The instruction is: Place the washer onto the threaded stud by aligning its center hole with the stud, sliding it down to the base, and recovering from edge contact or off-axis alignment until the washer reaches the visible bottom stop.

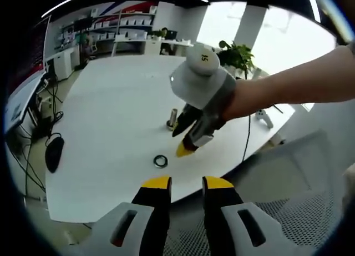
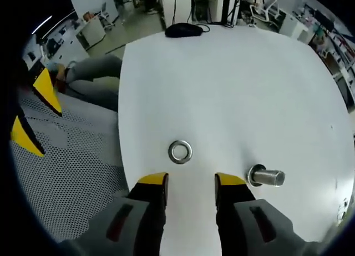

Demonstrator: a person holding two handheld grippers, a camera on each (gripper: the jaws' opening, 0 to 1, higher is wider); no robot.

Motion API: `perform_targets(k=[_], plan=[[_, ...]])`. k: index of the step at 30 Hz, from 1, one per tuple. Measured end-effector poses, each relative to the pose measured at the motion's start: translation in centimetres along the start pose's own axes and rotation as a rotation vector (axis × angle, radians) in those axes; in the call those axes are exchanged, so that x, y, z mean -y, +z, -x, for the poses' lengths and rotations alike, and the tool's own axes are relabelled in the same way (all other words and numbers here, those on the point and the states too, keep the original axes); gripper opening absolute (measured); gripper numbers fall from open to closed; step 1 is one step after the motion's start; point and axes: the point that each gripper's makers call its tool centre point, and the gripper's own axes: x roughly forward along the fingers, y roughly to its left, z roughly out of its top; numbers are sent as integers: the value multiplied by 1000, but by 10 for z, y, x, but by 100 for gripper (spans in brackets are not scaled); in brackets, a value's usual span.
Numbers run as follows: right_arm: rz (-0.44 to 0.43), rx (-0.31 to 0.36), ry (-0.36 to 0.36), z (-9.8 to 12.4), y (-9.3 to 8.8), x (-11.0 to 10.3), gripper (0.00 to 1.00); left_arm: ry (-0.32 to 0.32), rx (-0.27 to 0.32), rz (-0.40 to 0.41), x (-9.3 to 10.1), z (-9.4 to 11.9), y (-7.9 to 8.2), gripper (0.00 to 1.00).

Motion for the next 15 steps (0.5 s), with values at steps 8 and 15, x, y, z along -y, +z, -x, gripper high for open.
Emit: perform_targets(k=[8, 15], plan=[[50, -31, 22, -21, 13, -13, 35, -1, -9, 1, 0, 0, -2, 20], [53, -51, 15, -36, 18, -9, 33, -4, -4, 3, 1, 0, -2, 20]])
